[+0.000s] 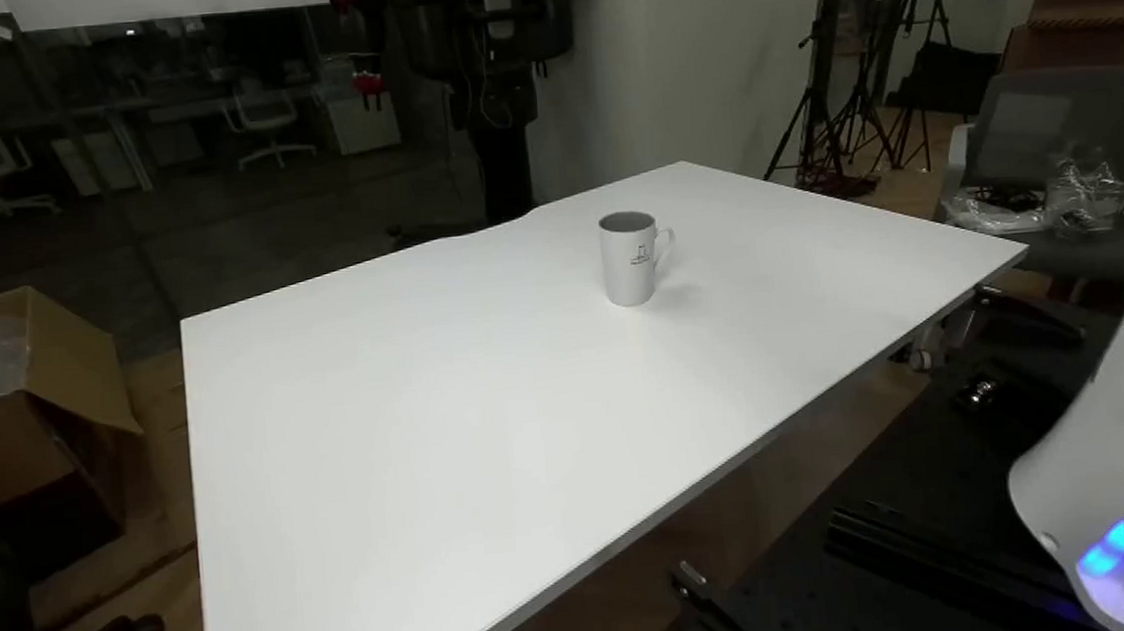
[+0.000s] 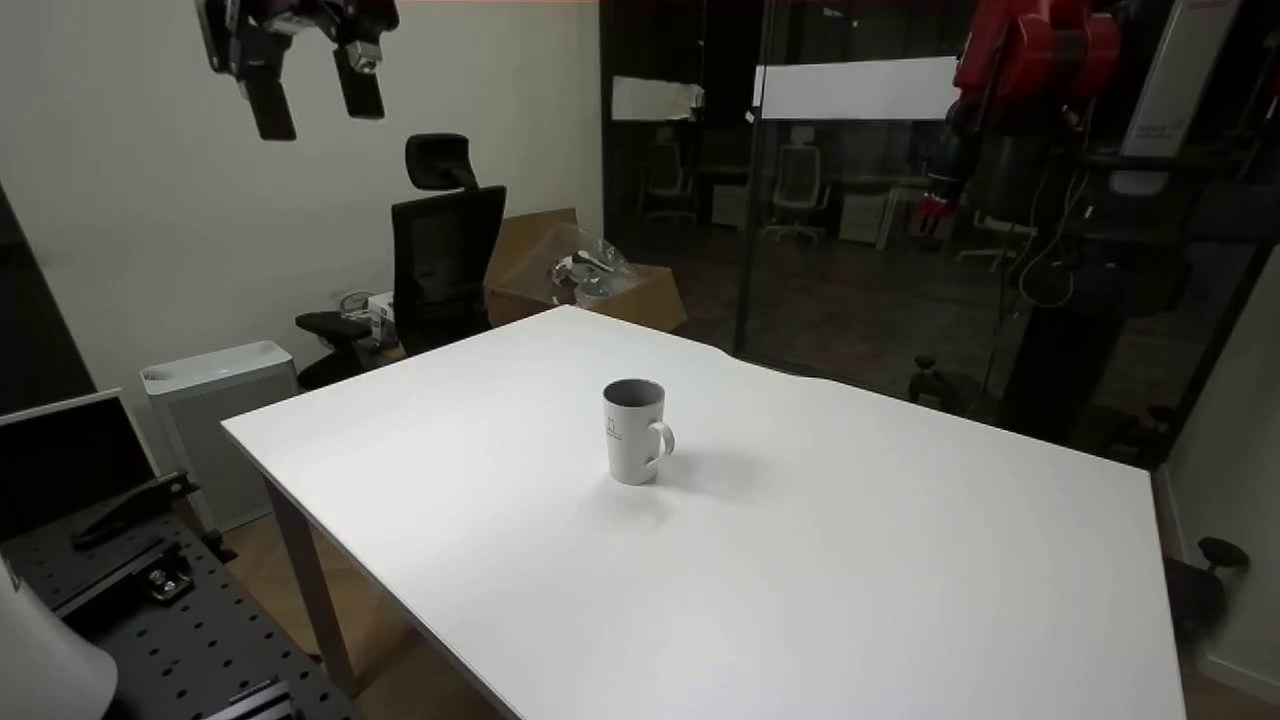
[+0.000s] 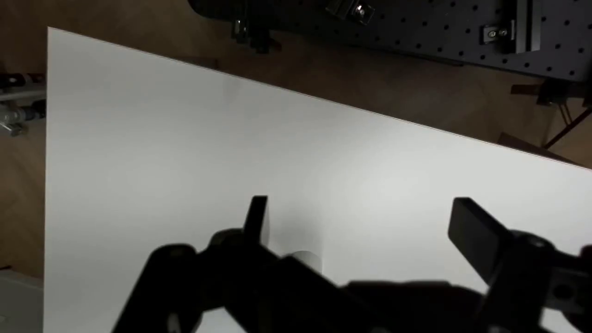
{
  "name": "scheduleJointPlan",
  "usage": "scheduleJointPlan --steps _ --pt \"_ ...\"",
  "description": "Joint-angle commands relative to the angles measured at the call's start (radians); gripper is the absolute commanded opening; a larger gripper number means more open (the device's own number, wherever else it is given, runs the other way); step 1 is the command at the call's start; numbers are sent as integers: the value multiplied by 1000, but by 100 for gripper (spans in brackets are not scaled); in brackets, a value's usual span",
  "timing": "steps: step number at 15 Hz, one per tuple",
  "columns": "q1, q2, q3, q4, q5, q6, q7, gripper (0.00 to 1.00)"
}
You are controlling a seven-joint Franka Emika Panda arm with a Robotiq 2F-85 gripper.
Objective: Move the cup away from you
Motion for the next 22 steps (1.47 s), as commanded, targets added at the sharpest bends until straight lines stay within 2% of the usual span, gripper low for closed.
scheduleJointPlan --steps 1,3,4,7,8,12,14,16,19,20,22 --pt "21 0 -14 3 -11 -5 13 100" --pt "24 24 -19 1 -9 79 31 100" --pt "34 46 -27 2 -32 143 -4 100" --pt "85 157 -96 41 -60 236 -207 100" --pt "56 70 -53 -4 -43 201 -126 100" --pt "60 93 -62 -3 -42 213 -140 100" --pt "86 52 -74 -38 -57 308 -193 100" --pt "142 121 -142 -6 20 399 -280 100" --pt "190 299 -204 67 184 515 -253 100" --pt "140 160 -159 -14 124 484 -267 100" --pt "142 208 -165 -5 138 498 -274 100"
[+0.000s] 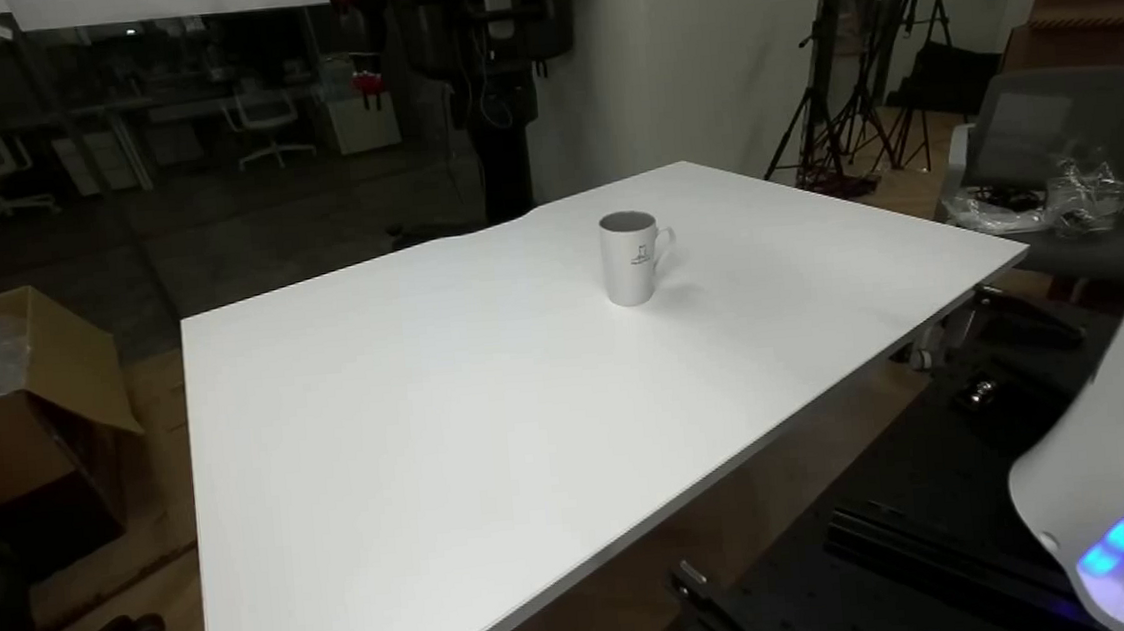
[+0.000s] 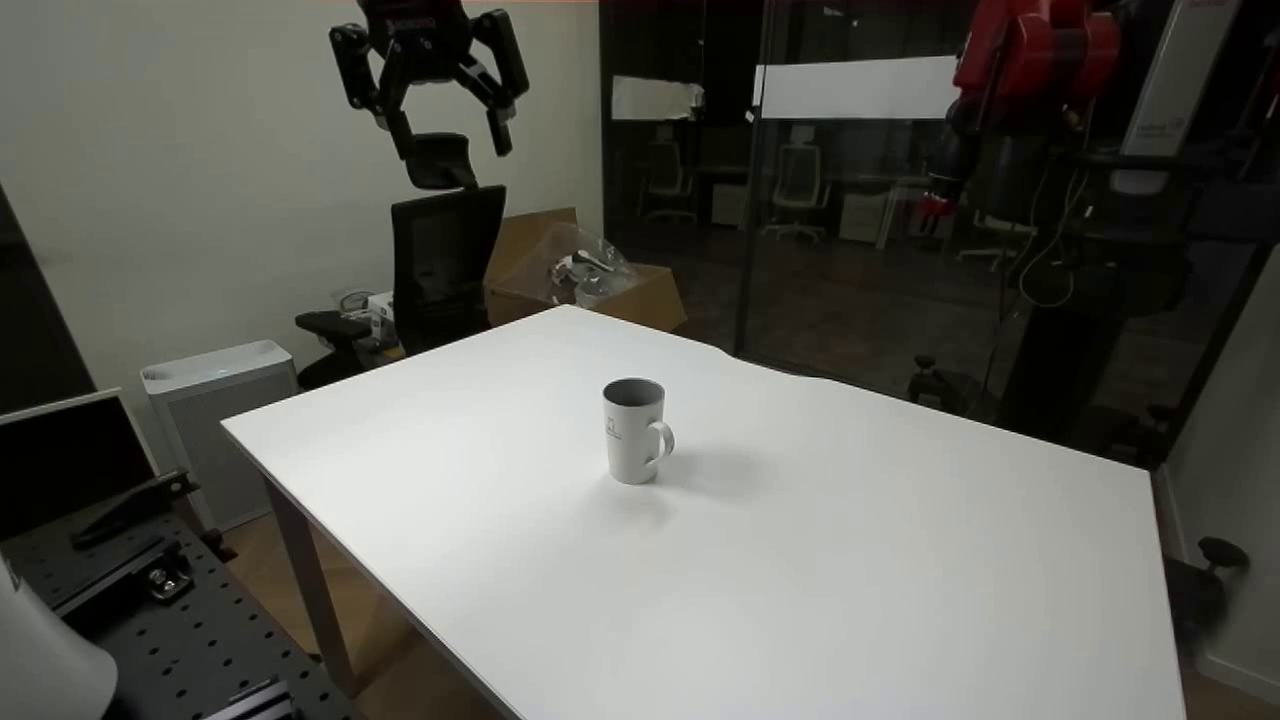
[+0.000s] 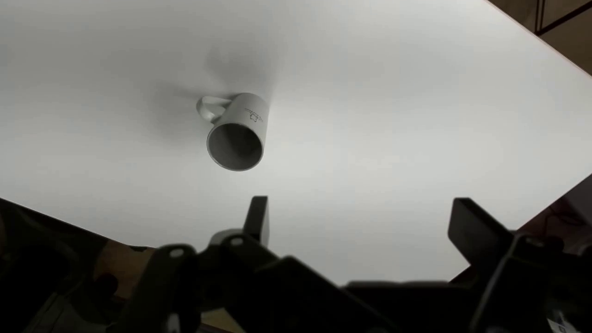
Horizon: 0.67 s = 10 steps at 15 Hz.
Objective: Move the cup away from you
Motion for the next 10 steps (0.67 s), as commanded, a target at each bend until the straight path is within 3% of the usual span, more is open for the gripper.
scheduleJointPlan --steps 1,3,5,10 --pt "-13 0 15 1 9 -3 -7 100" --pt "-14 -18 18 -3 8 -5 -6 100" --pt "-41 25 79 -2 31 85 160 100" --pt "-85 324 133 93 64 337 375 100"
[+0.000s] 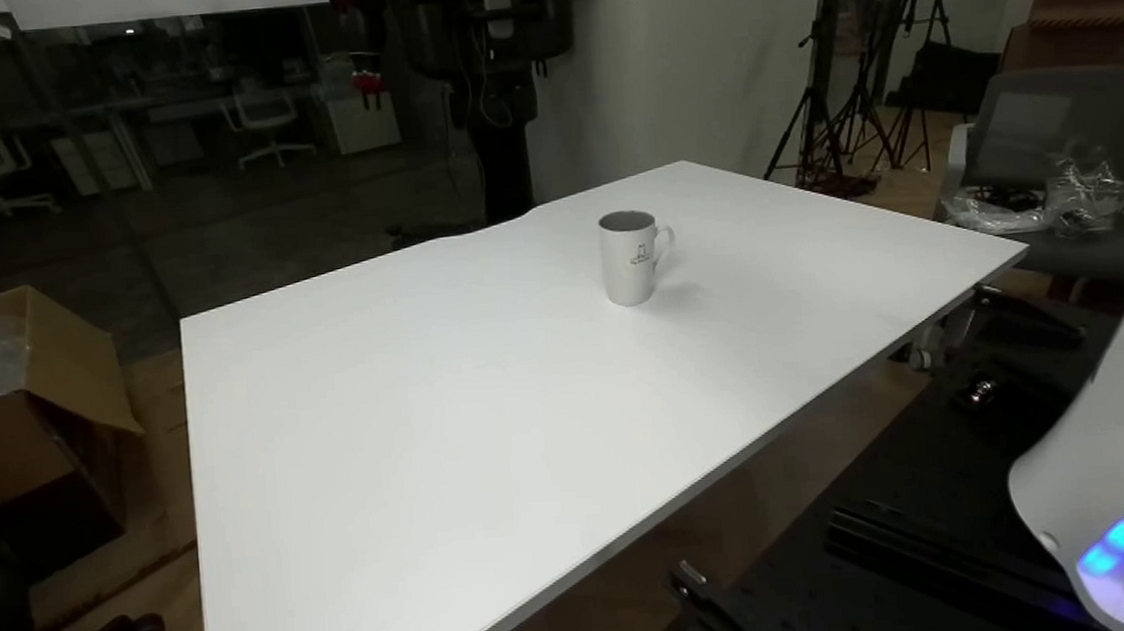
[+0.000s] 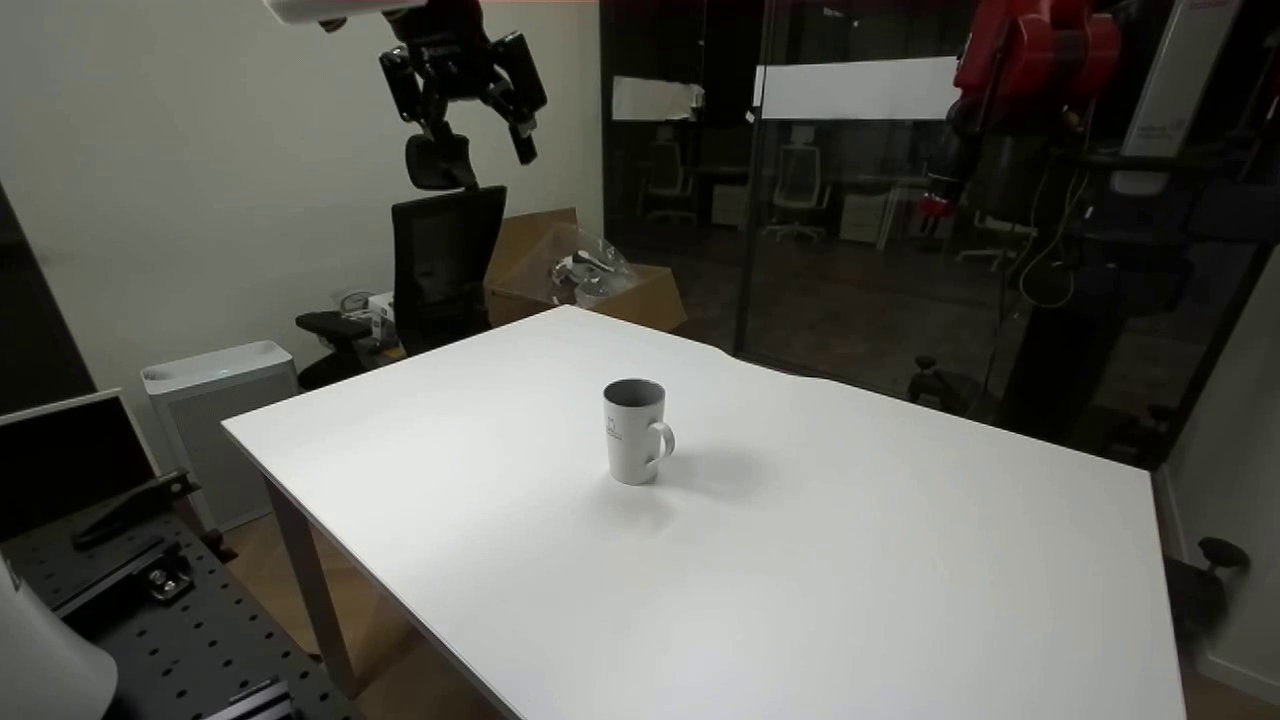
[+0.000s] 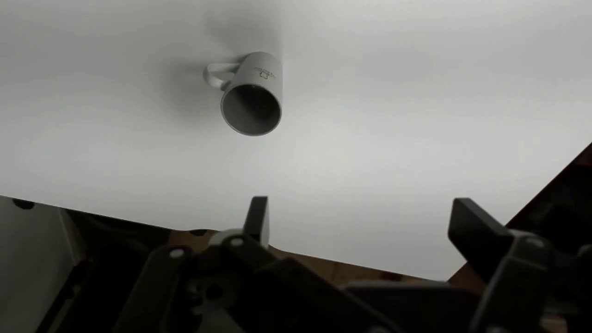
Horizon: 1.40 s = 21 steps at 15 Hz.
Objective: Move the cup away from you
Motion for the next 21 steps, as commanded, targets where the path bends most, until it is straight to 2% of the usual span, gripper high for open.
scheduleJointPlan --steps 1,3,5,8,11,12,15,17,19,21 --pt "-23 58 22 14 12 50 32 100" --pt "-43 161 36 45 12 106 72 100" --pt "-47 202 39 68 16 112 80 100" --pt "-69 332 34 178 25 -38 117 100" --pt "-121 457 29 265 -7 -109 169 100" --pt "-101 345 34 162 15 -59 103 100" --pt "-130 447 30 227 12 -72 115 100" --pt "-130 462 31 240 12 -75 119 100" --pt "-131 523 28 302 -6 -107 74 100" --pt "-128 587 22 360 0 -149 -38 100"
